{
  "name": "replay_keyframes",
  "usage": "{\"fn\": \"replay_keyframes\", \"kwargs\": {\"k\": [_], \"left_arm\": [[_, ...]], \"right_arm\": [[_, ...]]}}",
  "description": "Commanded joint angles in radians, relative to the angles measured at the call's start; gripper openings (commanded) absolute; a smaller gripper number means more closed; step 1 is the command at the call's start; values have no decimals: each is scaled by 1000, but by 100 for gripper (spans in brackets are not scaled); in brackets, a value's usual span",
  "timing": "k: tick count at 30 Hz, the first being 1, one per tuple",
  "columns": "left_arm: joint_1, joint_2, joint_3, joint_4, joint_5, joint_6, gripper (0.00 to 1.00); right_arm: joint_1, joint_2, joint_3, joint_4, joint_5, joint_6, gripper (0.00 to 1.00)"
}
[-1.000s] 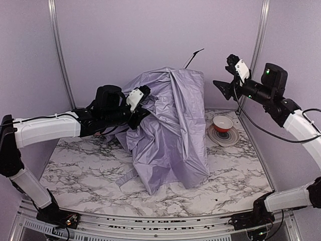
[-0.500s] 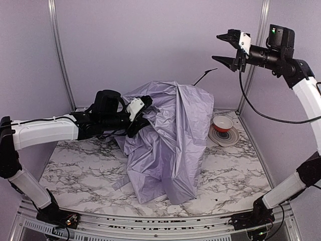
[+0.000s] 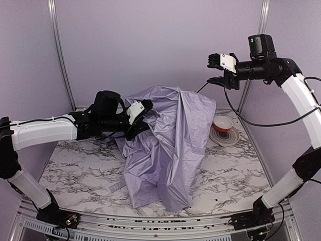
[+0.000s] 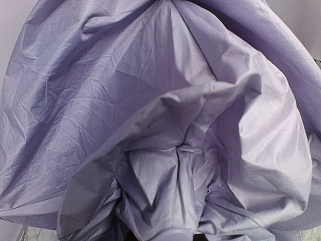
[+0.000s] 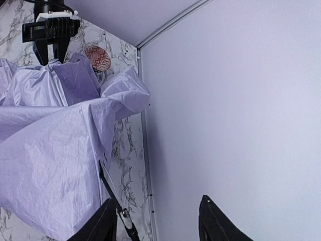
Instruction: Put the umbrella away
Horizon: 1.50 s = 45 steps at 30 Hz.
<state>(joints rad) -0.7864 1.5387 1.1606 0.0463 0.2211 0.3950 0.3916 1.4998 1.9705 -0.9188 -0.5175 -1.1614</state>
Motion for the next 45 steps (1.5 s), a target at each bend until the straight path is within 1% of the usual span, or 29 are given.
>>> {"fn": "replay_keyframes", "kwargs": {"k": [1,4,7,10,12,14,16,18,20,23,27,31,33,36,38,41,43,45], "left_arm": [[1,-48,-6,30,40,16,0],[1,-46,-6,28,38,22,0],[1,-45,-2,25,42,24,0],[1,-47,-2,26,52,22,0],[1,-55,-6,34,67,17,0],[1,-71,-22,86,100,-5,0],[1,-85,-44,179,160,-39,0],[0,-80,-32,237,223,-85,0],[-3,-55,-11,295,269,-133,0],[-18,-25,6,371,285,-163,0],[-44,22,46,402,288,-174,0],[-64,45,68,449,290,-191,0],[-65,40,56,483,296,-204,0],[-65,27,21,516,289,-212,0],[-62,16,-19,525,259,-215,0],[-47,-4,-87,558,218,-240,0],[-32,-11,-121,577,179,-277,0],[-14,-16,-146,600,137,-319,0]], "right_arm": [[-21,0,1,-78,31,-19,52],[-22,-7,-14,-101,24,-27,49],[-22,-14,-31,-92,20,-27,37],[-22,-13,-37,-93,22,-25,30],[-20,-13,-50,-96,20,-24,24],[-15,-13,-65,-101,4,-22,17],[12,-12,-85,-100,-22,-16,15],[66,-10,-108,-98,-43,-19,15],[113,-6,-129,-89,-109,-26,15],[163,-2,-168,-56,-168,-27,15],[214,16,-238,25,-169,12,15],[250,73,-241,19,-173,20,15],[252,93,-247,23,-163,33,15],[252,105,-280,50,-108,46,16],[248,106,-281,69,-69,66,18],[241,77,-278,85,-57,82,25],[239,30,-297,130,-55,96,29],[239,-46,-332,213,-64,120,36]]}}
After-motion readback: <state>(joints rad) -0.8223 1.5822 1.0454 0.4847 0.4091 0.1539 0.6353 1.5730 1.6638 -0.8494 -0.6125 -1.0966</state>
